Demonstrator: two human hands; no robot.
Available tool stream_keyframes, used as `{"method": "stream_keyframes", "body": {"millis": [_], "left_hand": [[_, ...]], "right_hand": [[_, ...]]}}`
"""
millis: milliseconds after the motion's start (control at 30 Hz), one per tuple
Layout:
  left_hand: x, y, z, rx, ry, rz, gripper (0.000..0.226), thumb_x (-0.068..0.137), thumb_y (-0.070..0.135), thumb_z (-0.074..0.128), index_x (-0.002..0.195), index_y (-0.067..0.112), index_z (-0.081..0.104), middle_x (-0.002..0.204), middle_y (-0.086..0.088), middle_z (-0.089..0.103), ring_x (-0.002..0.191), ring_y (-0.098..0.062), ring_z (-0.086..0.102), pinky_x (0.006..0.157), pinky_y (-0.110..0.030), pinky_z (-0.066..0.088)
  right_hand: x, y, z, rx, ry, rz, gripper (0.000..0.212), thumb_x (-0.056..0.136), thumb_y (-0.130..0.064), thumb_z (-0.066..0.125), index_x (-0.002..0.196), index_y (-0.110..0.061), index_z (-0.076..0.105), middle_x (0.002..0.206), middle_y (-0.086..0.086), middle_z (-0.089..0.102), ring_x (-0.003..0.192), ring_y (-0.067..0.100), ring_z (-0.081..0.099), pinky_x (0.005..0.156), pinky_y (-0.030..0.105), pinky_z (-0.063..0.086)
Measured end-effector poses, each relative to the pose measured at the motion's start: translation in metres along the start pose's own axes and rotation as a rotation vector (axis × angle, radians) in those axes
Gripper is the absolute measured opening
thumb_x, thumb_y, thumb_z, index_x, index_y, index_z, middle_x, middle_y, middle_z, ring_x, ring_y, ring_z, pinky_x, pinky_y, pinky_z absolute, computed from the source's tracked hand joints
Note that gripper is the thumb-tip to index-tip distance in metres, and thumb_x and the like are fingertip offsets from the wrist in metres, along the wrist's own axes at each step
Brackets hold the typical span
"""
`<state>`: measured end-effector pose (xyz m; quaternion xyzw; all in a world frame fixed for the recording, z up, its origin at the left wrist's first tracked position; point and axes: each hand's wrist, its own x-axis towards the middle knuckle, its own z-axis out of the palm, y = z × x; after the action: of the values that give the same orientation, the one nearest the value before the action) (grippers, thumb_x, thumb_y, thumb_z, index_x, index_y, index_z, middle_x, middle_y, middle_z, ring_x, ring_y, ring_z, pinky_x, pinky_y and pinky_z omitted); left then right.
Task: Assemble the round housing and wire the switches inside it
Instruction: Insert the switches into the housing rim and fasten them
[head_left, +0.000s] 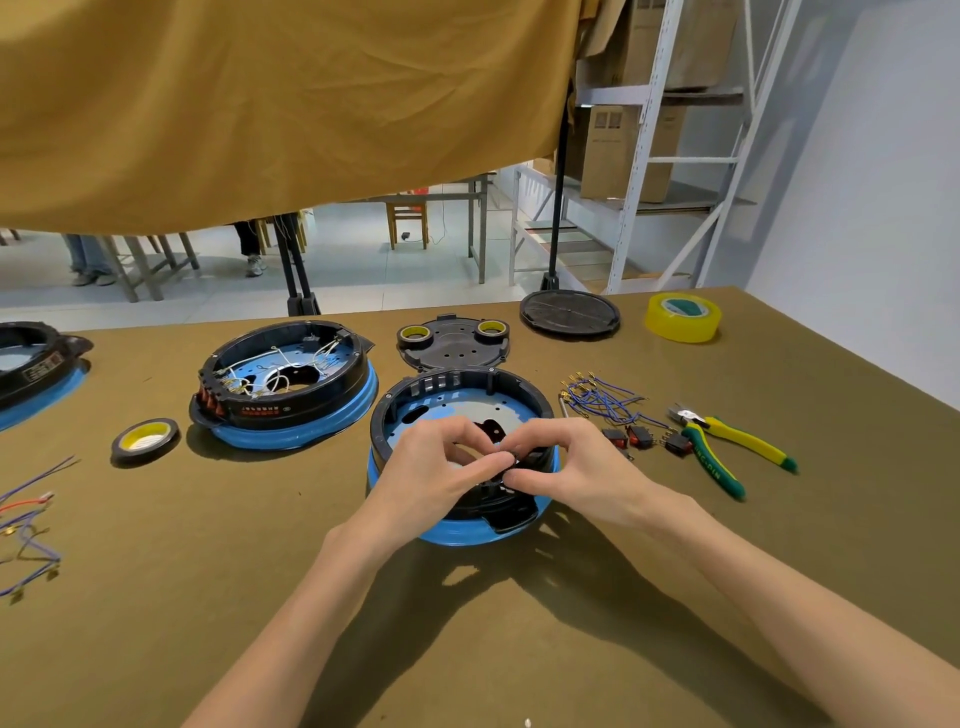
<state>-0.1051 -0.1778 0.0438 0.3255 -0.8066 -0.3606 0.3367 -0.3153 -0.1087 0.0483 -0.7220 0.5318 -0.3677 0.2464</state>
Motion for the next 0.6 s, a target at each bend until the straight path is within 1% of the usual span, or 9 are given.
{"method": "stream_keyframes", "body": {"millis": [67, 133, 200, 300, 433, 467, 600], "left_hand": [[-0.003, -0.003, -0.006, 0.016, -0.055, 0.030, 0.013, 0.094, 0.039, 0.071, 0.105, 0.033, 0.077, 0.097, 0.023, 0.075, 0.096, 0.000, 0.071, 0.084, -0.021, 0.058], [-0.005, -0.004, -0.013, 0.024, -0.110, 0.043, 0.021, 0.096, 0.029, 0.070, 0.115, 0.034, 0.076, 0.104, 0.027, 0.074, 0.103, 0.003, 0.069, 0.090, -0.018, 0.053], [-0.006, -0.005, -0.017, 0.034, -0.143, 0.041, 0.028, 0.094, 0.022, 0.071, 0.119, 0.032, 0.075, 0.107, 0.026, 0.074, 0.105, 0.003, 0.069, 0.094, -0.021, 0.052], [-0.005, -0.004, -0.017, 0.062, -0.148, 0.052, 0.029, 0.093, 0.017, 0.072, 0.119, 0.029, 0.076, 0.107, 0.022, 0.075, 0.104, 0.004, 0.069, 0.095, -0.022, 0.053], [-0.007, -0.006, -0.012, 0.097, -0.105, 0.065, 0.028, 0.093, 0.020, 0.073, 0.119, 0.030, 0.076, 0.108, 0.022, 0.075, 0.103, 0.006, 0.068, 0.087, -0.008, 0.051], [-0.008, -0.006, -0.010, 0.105, -0.095, 0.067, 0.028, 0.093, 0.020, 0.073, 0.118, 0.030, 0.076, 0.108, 0.022, 0.074, 0.103, 0.006, 0.068, 0.087, -0.008, 0.051], [-0.012, -0.007, -0.006, 0.142, -0.078, 0.097, 0.029, 0.092, 0.019, 0.075, 0.120, 0.030, 0.076, 0.114, 0.023, 0.071, 0.105, 0.007, 0.066, 0.092, -0.014, 0.054]], "right_hand": [[-0.002, 0.001, -0.001, 0.020, 0.025, 0.012, 0.024, 0.091, -0.027, 0.078, 0.114, -0.030, 0.076, 0.107, -0.018, 0.074, 0.111, 0.007, 0.066, 0.097, 0.028, 0.049], [-0.003, 0.003, -0.001, 0.035, 0.046, 0.008, 0.023, 0.091, -0.027, 0.078, 0.114, -0.029, 0.077, 0.107, -0.015, 0.075, 0.110, 0.010, 0.068, 0.099, 0.036, 0.052], [-0.002, 0.004, 0.000, 0.046, 0.043, 0.003, 0.021, 0.090, -0.027, 0.078, 0.111, -0.029, 0.078, 0.106, -0.013, 0.076, 0.108, 0.012, 0.069, 0.097, 0.037, 0.054], [-0.002, 0.004, 0.002, 0.054, 0.046, 0.006, 0.019, 0.090, -0.027, 0.079, 0.109, -0.029, 0.078, 0.104, -0.013, 0.076, 0.107, 0.011, 0.069, 0.095, 0.036, 0.057], [-0.005, 0.008, 0.004, 0.035, 0.061, 0.000, 0.018, 0.089, -0.028, 0.080, 0.107, -0.029, 0.077, 0.102, -0.014, 0.074, 0.105, 0.012, 0.068, 0.090, 0.032, 0.058], [-0.005, 0.009, 0.004, 0.020, 0.071, -0.003, 0.018, 0.088, -0.028, 0.081, 0.106, -0.031, 0.076, 0.103, -0.016, 0.073, 0.105, 0.011, 0.067, 0.090, 0.029, 0.057], [-0.008, 0.012, 0.007, -0.054, 0.102, -0.051, 0.022, 0.087, -0.030, 0.081, 0.104, -0.040, 0.072, 0.104, -0.021, 0.069, 0.105, 0.007, 0.064, 0.090, 0.014, 0.048]]}}
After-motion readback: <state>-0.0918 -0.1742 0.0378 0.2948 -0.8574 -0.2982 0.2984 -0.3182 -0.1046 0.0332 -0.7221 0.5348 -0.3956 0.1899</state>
